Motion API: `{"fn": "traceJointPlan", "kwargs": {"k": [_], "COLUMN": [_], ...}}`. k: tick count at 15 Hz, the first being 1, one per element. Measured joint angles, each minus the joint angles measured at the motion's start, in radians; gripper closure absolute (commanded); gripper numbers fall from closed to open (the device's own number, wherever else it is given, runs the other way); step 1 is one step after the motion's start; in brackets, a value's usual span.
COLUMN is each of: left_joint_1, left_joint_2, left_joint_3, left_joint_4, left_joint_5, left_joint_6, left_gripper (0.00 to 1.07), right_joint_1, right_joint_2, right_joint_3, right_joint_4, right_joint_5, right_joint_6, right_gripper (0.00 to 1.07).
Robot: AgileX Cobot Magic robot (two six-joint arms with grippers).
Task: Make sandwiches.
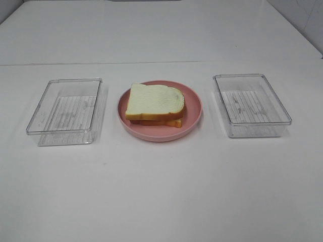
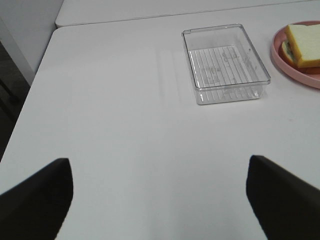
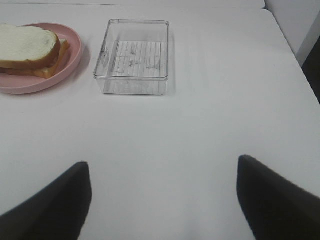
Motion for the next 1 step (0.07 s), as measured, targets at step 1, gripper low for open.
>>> {"fn": "traceJointPlan", "kwargs": {"k": [1], "left_joint_1": [0.000], "left_joint_2": [0.000], "left_joint_3": [0.000], "left_joint_4": [0.000], "left_joint_5": [0.000], "left_joint_6": [0.000], "left_gripper": [0.18], "right_joint_1": [0.000], "right_joint_2": [0.000], "right_joint_3": [0.000], "right_joint_4": [0.000], "right_joint_5": [0.000], "right_joint_6": [0.000], "right_gripper": [0.31]}}
